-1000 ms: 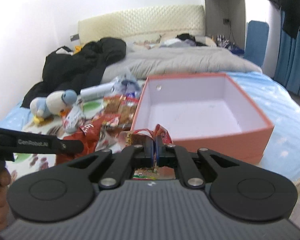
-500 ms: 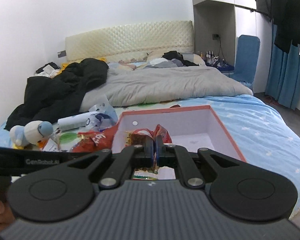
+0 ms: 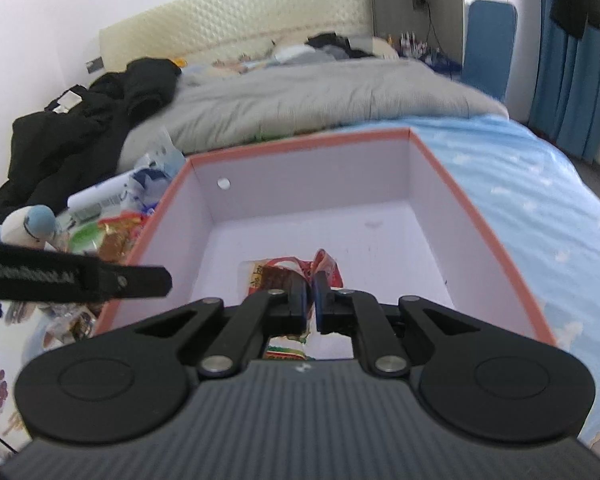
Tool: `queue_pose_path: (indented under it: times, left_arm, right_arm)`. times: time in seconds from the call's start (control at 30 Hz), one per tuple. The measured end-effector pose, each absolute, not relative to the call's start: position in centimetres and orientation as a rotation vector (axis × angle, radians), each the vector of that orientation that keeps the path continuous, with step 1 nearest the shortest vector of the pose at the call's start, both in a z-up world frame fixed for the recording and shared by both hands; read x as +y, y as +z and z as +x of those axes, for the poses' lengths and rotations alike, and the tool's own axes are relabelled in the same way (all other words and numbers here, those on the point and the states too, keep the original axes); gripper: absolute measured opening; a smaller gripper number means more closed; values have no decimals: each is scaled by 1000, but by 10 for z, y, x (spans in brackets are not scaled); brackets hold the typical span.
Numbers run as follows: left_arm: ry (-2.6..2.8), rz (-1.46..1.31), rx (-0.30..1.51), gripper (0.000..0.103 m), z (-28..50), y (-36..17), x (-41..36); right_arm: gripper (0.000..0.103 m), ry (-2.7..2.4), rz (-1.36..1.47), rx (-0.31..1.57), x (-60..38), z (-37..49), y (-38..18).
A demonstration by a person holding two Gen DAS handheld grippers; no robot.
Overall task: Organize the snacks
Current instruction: 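Drop the candy into the box with the left tool while the right tool drops its packet in, then move both open tools back toward the snack pile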
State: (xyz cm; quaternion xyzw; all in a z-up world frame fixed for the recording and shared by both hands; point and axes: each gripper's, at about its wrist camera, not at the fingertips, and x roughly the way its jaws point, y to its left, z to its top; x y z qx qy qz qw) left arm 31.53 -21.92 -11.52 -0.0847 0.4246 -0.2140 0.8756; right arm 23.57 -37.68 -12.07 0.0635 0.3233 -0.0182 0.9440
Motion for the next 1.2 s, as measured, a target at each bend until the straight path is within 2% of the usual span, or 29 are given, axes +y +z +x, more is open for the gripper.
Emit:
queue_pose_path:
  times: [0.03, 0.07, 0.1, 0.13, 0.8, 1.2]
  left_arm:
    - [-444, -178, 883, 49, 315, -114, -219]
    - [-443, -183, 875, 53, 313, -113, -219]
    - [-443, -183, 868, 55, 311, -111, -218]
    - [-446, -178, 860, 55, 308, -109, -217]
    - [-424, -189, 702, 55, 196, -42, -149]
    - [-364, -191, 665, 55, 139, -32, -95]
  right_arm:
    - [21, -38, 134, 667, -378, 236, -123]
    - [29, -39, 135, 677, -379, 236, -124]
    - [44, -42, 136, 686, -379, 237, -125]
    - [54, -47, 139, 692, -379, 236, -125]
    - [54, 25, 196, 565, -342, 149, -74]
    - [54, 89, 174, 520, -304, 97, -60]
